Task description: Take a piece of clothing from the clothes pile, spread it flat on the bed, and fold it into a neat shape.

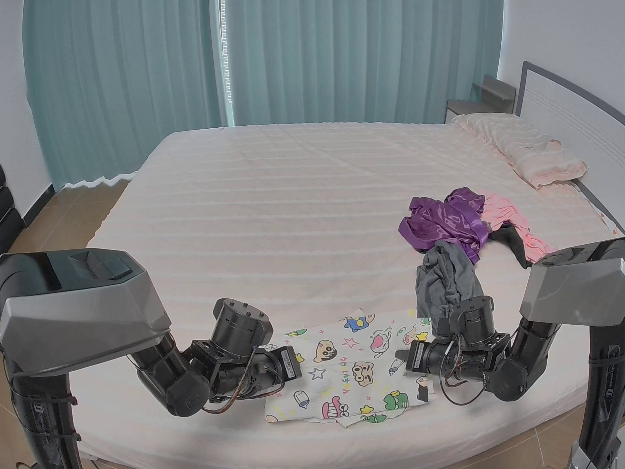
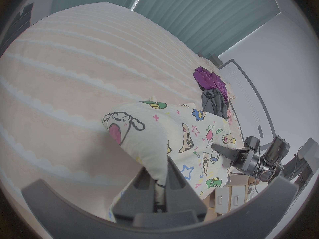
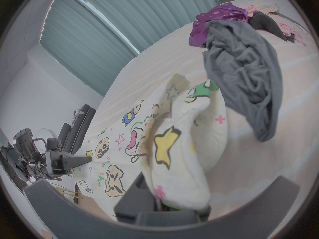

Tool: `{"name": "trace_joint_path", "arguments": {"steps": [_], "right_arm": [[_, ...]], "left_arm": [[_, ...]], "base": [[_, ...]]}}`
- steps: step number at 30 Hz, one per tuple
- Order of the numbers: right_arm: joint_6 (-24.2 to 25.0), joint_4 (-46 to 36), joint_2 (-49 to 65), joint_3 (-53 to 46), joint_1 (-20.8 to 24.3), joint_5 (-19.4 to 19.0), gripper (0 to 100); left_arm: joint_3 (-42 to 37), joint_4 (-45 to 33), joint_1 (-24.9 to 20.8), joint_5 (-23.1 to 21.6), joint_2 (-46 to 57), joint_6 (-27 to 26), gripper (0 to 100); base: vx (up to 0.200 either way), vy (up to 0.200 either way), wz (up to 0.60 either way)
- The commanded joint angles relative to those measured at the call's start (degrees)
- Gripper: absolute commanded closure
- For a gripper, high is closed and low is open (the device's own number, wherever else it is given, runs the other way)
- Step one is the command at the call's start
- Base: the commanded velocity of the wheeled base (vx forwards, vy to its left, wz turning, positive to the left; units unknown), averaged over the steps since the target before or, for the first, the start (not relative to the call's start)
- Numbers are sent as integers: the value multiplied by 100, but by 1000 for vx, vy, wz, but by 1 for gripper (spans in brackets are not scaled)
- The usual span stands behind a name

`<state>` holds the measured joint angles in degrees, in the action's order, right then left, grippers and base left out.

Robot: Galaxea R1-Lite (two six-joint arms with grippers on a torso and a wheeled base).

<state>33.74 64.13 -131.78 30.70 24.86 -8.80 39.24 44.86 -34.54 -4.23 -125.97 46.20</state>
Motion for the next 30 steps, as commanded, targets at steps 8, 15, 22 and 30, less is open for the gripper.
{"name": "trace_joint_path", "arguments": {"steps": [8,15,22,30], "right_arm": [[1,3,-85,7,2,1,100],[-8,38,-225,-2,19,1,0],[-175,55,-58,-407,-86,1,0],[-949,55,284,-1224,-306,-421,0]], "left_arm": [[-4,5,43,1,-16,3,100],[-198,31,61,1,11,38,0],[-795,761,325,-34,11,-59,0],[-1076,1763,984,-263,-16,-59,0]], "base": [[0,-50,0],[0,0,0],[0,0,0],[0,0,0]]}}
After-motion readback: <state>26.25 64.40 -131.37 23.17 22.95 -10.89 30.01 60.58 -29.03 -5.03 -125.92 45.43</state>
